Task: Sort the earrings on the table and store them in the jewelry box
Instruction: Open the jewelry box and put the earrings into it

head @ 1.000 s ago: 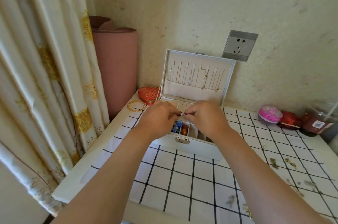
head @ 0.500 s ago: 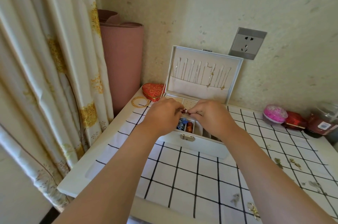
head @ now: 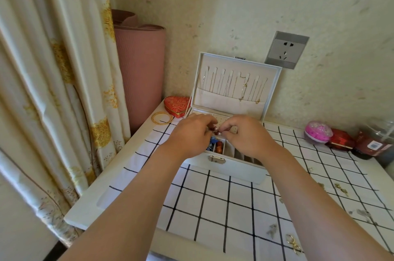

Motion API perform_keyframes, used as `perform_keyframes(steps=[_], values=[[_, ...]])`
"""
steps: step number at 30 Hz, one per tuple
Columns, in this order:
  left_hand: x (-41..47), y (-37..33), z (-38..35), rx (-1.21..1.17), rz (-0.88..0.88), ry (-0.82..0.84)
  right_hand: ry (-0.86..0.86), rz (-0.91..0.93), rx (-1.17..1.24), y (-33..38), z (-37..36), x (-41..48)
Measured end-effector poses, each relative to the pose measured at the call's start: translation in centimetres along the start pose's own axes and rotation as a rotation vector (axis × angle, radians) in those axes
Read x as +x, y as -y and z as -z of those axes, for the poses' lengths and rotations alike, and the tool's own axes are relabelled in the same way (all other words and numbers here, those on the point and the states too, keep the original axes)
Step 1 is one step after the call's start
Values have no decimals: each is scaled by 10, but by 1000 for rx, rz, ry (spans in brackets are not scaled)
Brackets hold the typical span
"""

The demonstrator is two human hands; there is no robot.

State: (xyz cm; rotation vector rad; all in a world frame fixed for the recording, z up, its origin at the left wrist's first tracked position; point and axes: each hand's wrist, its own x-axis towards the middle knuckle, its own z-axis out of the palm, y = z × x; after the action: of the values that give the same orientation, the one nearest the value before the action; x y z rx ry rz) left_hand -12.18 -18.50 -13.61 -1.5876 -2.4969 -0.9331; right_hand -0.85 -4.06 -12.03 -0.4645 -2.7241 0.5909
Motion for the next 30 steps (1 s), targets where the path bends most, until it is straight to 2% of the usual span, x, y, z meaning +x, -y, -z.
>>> perform_keyframes(steps=[7,16,21,27,30], values=[[2,0,0,22,1,47,9,-2,20,2,4,-7],[-20,-32,7,-42,-56,-45,-26,-73,75,-2,44,-60],[-45,-72,7,-188,-107,141,97,-119,95,-4,59,-111],[-73,-106,-20,-69,-131,466,327,-183,-40,-13,62,-155],[-82,-114,-30,-40,-89,553,403,-210,-63,-17,59,-162]])
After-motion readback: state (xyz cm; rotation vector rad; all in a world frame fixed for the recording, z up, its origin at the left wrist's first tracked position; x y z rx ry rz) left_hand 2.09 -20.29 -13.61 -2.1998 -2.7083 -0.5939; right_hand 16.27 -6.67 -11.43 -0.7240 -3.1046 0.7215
